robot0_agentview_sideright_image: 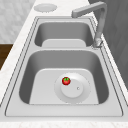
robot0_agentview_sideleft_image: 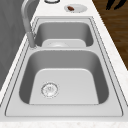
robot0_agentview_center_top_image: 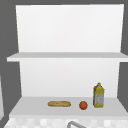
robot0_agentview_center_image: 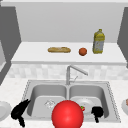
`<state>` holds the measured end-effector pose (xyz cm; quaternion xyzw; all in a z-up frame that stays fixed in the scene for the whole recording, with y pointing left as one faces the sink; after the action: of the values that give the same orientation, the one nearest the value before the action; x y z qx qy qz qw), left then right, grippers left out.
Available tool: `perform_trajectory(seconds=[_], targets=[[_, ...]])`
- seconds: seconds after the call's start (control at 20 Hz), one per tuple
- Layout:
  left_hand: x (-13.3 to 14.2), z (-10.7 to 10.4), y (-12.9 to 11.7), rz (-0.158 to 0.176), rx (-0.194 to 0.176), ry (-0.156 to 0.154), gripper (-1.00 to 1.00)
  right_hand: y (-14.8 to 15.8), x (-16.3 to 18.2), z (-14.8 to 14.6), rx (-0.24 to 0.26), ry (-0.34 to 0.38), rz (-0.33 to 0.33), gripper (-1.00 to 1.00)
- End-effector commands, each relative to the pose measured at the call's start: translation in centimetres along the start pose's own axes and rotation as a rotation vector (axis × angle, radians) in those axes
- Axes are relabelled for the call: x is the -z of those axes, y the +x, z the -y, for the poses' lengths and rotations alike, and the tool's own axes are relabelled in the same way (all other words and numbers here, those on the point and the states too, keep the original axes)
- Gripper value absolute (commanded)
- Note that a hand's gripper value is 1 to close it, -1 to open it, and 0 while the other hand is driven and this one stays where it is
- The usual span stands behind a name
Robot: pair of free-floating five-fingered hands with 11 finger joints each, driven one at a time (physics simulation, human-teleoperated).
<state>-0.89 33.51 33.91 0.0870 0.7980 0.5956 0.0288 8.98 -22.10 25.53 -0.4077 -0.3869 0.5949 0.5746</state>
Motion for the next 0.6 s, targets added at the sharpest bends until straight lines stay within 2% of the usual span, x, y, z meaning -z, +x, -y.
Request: perform_trajectory(seconds=[0.0, 0.1, 0.35, 0.55], targets=[[0.0, 1.0, -0.6, -0.053, -0.051, -0.103, -1.0, 0.0, 0.0, 0.0, 0.0, 0.0, 0.0, 0.0], [0.1, 1.4, -0.8, -0.047, -0.02, -0.139, -1.0, 0.0, 0.0, 0.0, 0.0, 0.0, 0.0, 0.0], [0.3, 2.7, -0.9, -0.065, -0.038, -0.2, -1.0, 0.0, 0.0, 0.0, 0.0, 0.0, 0.0, 0.0], [0.5, 3.1, -0.3, -0.084, -0.077, -0.25, -1.0, 0.0, 0.0, 0.0, 0.0, 0.0, 0.0, 0.0]])
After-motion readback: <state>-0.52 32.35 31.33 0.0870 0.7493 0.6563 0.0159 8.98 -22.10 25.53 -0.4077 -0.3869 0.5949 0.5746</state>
